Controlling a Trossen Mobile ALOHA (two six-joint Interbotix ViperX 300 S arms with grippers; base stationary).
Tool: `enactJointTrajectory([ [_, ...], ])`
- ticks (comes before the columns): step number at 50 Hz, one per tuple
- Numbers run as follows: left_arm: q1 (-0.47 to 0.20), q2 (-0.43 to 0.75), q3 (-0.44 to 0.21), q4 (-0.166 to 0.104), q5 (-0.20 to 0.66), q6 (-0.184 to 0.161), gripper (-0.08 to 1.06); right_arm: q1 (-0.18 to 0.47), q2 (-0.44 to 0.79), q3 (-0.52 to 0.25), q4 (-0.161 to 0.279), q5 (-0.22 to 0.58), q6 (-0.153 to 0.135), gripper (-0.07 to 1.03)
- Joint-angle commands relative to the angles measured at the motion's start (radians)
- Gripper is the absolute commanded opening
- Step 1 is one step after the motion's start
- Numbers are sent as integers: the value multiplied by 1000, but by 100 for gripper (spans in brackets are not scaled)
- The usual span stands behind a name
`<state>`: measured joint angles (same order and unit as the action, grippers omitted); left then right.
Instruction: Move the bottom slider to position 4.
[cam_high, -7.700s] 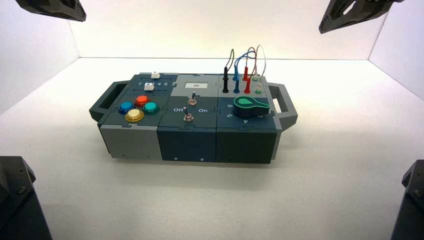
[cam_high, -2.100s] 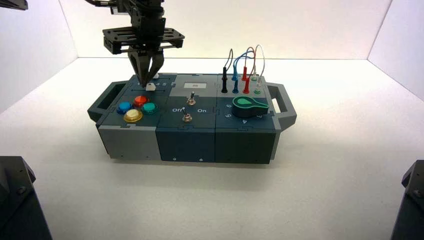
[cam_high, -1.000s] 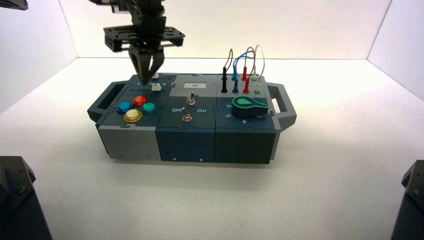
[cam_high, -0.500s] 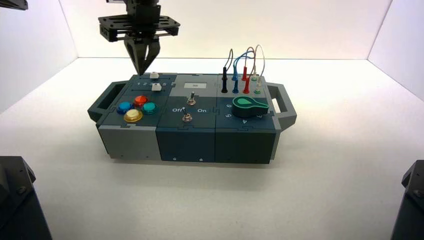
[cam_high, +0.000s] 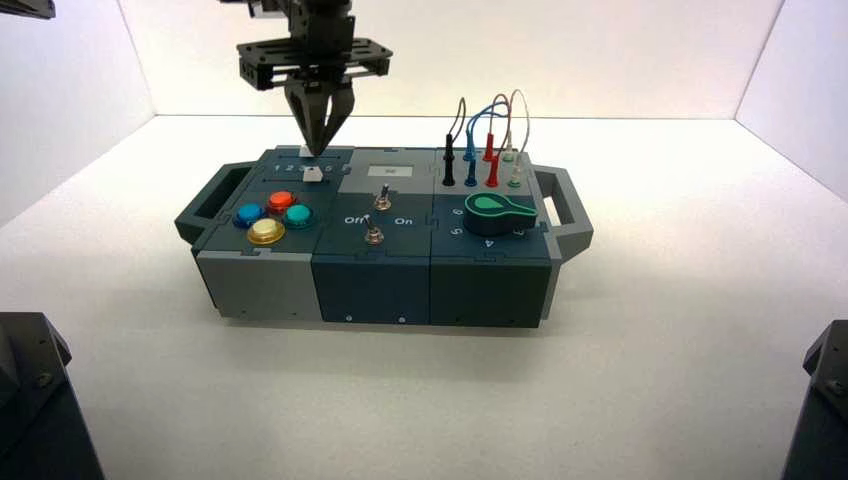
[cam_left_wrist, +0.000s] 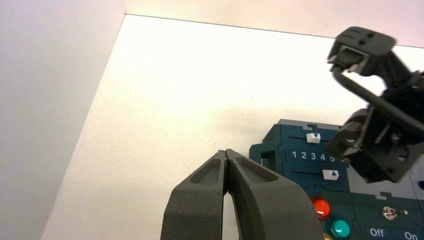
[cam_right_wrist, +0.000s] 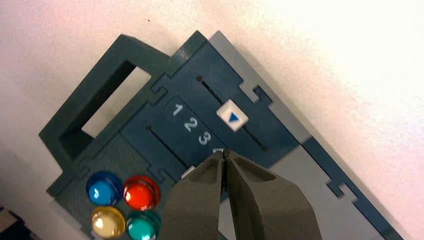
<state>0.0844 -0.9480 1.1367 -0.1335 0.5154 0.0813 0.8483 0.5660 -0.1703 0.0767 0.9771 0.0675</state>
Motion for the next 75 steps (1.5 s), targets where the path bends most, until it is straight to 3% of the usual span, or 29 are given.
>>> enactJointTrajectory([
  [1, 6, 2, -28, 0, -5, 3, -3, -9, -78, 2, -11, -9, 5, -2],
  [28, 6, 2, -29, 0, -5, 3, -3, -8, -121, 107, 11, -23, 11, -2],
  [75, 6, 2, -29, -2, -6, 2, -3, 32, -121, 129, 40, -28, 18, -2],
])
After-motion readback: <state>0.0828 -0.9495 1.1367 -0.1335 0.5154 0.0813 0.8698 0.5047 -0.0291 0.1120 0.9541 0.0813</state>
